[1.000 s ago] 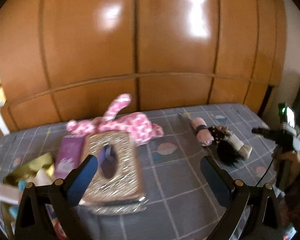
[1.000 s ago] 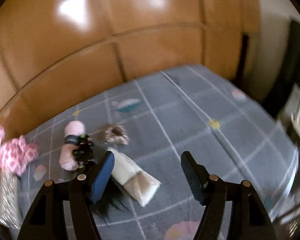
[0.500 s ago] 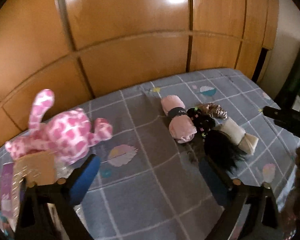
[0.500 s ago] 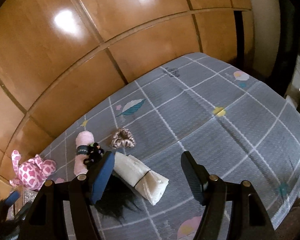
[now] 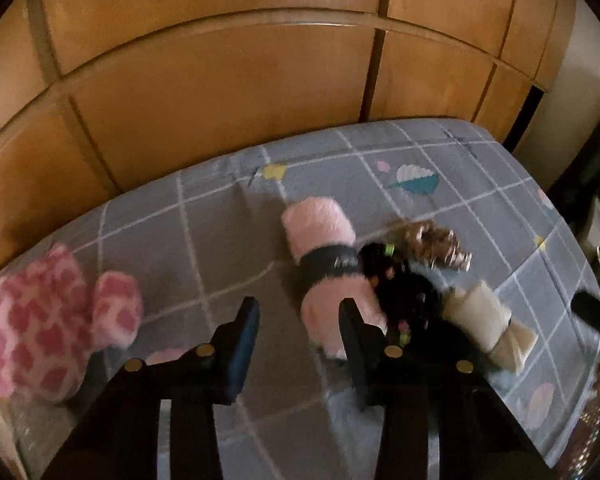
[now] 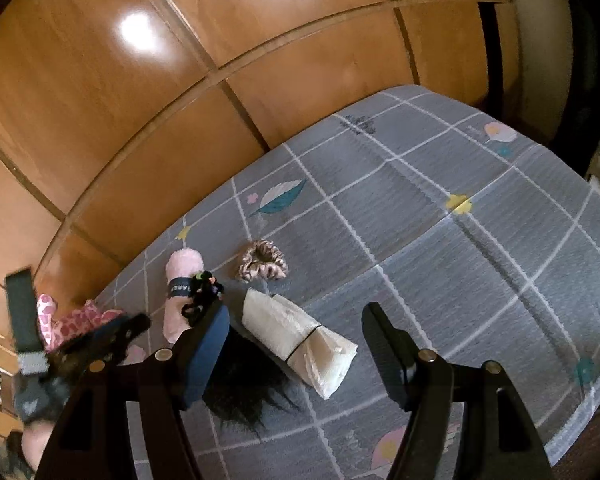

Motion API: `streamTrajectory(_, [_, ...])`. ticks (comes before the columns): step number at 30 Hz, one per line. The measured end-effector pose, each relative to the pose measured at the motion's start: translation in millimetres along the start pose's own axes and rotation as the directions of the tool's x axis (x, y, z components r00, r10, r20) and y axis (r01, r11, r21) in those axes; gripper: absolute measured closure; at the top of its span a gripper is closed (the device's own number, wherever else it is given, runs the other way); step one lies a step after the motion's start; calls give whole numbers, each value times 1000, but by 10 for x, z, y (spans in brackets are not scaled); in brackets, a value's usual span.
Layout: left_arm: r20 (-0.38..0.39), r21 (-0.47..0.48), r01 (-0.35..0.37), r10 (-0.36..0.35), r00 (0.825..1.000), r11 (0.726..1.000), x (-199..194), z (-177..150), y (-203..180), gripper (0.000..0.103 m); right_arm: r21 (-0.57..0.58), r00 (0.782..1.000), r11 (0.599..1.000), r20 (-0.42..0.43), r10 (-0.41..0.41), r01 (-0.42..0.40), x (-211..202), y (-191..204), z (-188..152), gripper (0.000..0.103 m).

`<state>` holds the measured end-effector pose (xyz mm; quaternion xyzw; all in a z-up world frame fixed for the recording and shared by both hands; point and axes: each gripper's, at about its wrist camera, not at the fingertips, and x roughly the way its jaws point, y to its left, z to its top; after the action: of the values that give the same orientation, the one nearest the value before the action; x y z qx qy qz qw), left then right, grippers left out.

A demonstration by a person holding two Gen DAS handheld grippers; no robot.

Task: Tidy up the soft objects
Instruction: 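Grasp the pink rolled towel with the left gripper, then lift the pink towel with the left gripper while the right gripper grasps the brown scrunchie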

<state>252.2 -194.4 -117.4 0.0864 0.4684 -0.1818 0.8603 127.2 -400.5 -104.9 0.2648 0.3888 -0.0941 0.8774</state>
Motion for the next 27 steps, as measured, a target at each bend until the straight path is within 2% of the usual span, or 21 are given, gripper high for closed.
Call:
streamTrajectory(9, [-51,-21,7,-8,999,1000,449,309,-74,61,8,1000,1000,-17,12,-12,15,4,-18,33])
streamTrajectory(13, [-64,10,15,-15,998,1000,572,443,-189,60,17,1000,1000,-15,11,-10,12,5,-18,33])
streamTrajectory(14, [-74,11,24,-24,997,1000,615,462,-205,56,17,1000,1000,-16,11,-11,13,4,-18,33])
streamTrajectory(18, [-112,3,22,-21,993,1000,781,475,-230,54,15,1000,1000,-19,12,-12,21,9,-21,33])
streamTrajectory(20, [-144,5,26,-25,989,1000,871,421,-216,58,17,1000,1000,-19,10,-9,25,7,-20,33])
streamTrajectory(21, [-132,11,35,-33,991,999,870,400,-204,64,20,1000,1000,-23,10,-10,32,3,-20,33])
streamTrajectory(22, [-119,14,36,-34,992,999,842,391,-189,66,20,1000,1000,-24,10,-9,35,2,-20,33])
streamTrajectory(27, [-30,-86,100,-103,994,991,475,361,7,66,12,1000,1000,-27,-2,2,49,4,-24,33])
